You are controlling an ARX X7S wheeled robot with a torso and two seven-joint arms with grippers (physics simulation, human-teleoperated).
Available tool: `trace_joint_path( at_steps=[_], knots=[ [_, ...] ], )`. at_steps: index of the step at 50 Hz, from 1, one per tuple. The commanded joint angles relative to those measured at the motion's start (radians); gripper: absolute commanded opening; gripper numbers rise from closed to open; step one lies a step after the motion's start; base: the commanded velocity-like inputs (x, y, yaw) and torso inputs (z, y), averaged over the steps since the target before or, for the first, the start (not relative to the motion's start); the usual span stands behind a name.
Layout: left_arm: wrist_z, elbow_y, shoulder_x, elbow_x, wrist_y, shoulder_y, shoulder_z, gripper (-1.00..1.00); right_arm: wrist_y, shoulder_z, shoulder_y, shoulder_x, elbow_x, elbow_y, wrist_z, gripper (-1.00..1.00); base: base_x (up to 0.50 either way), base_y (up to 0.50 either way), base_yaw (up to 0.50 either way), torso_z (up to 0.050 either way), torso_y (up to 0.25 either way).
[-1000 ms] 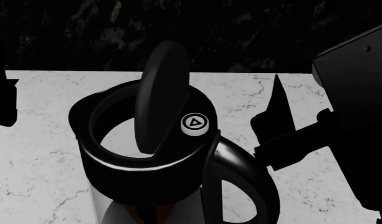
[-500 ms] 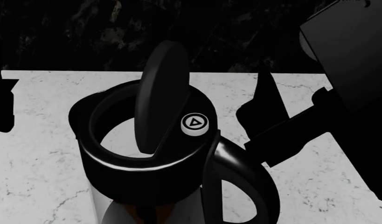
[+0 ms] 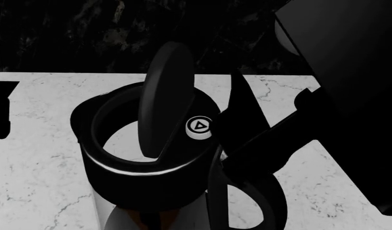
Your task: Close the lid of the electric kettle.
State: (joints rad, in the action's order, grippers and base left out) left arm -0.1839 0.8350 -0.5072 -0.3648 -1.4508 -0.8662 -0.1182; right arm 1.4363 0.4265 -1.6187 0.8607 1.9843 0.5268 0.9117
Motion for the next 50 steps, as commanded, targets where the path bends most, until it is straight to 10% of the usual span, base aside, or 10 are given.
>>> trace_joint_path(
  at_steps=[1, 16, 50],
  knots=[
    [0.026, 0.009, 0.008, -0.007, 0.032, 0.018, 0.022, 1.0, -0.039, 0.048, -0.081, -0.029, 0.097, -0.022, 0.016, 1.0, 0.0, 0.0, 0.0, 0.0, 0.0],
    [0.016, 0.008, 0.003, -0.007, 0.046, 0.036, 0.023, 1.0, -0.025, 0.081, -0.221, -0.068, 0.116, -0.093, -0.008, 1.0, 0.0, 0.0, 0.0, 0.0, 0.0],
    [-0.002, 0.033, -0.024, -0.015, 0.051, 0.062, 0.038, 1.0, -0.065, 0.042, 0.047, -0.187, -0.203, -0.133, -0.256, 1.0, 0.0, 0.0, 0.0, 0.0, 0.0]
  ],
)
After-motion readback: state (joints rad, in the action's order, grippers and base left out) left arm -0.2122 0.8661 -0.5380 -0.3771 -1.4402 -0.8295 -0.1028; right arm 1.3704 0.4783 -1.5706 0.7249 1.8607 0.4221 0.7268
